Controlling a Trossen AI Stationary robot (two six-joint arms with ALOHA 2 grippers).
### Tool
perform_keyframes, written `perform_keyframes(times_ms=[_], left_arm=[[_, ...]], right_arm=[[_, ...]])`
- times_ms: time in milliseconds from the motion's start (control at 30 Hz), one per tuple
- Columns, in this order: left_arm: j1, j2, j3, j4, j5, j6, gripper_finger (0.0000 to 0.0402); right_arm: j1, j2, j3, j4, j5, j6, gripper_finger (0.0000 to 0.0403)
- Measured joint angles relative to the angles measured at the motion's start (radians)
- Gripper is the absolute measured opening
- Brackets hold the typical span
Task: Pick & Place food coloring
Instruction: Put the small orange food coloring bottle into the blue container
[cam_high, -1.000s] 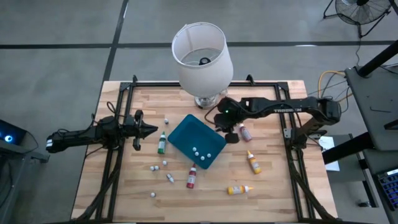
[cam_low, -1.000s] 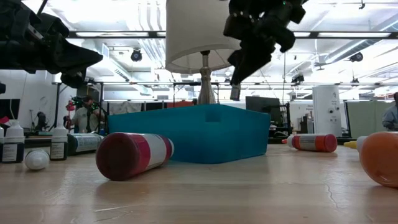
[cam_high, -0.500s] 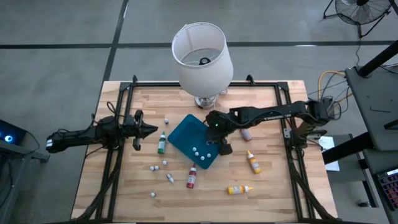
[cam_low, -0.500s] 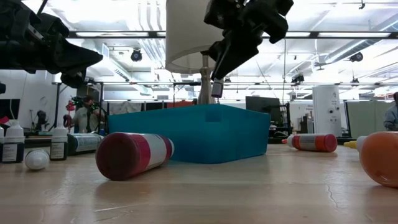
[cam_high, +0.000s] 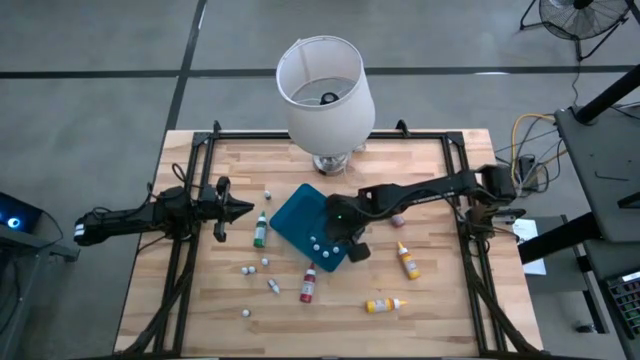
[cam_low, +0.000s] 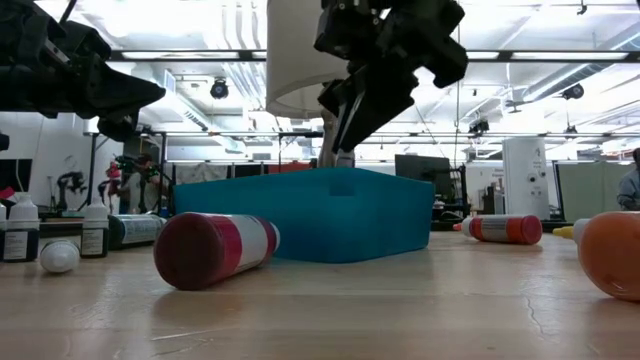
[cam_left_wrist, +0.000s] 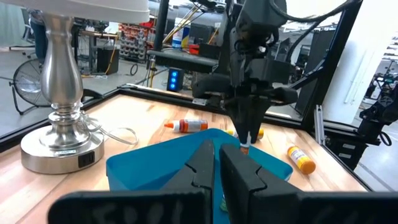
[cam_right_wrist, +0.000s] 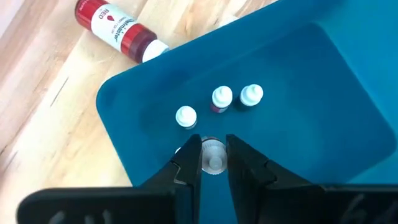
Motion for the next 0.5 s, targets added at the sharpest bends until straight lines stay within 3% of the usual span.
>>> perform_keyframes(times_ms=[500], left_arm=[[0.0,0.002,0.0,0.0,0.0,0.0,0.0]], right_arm=[[0.0,0.07,0.019,0.016,0.0,-0.037,0.0048]])
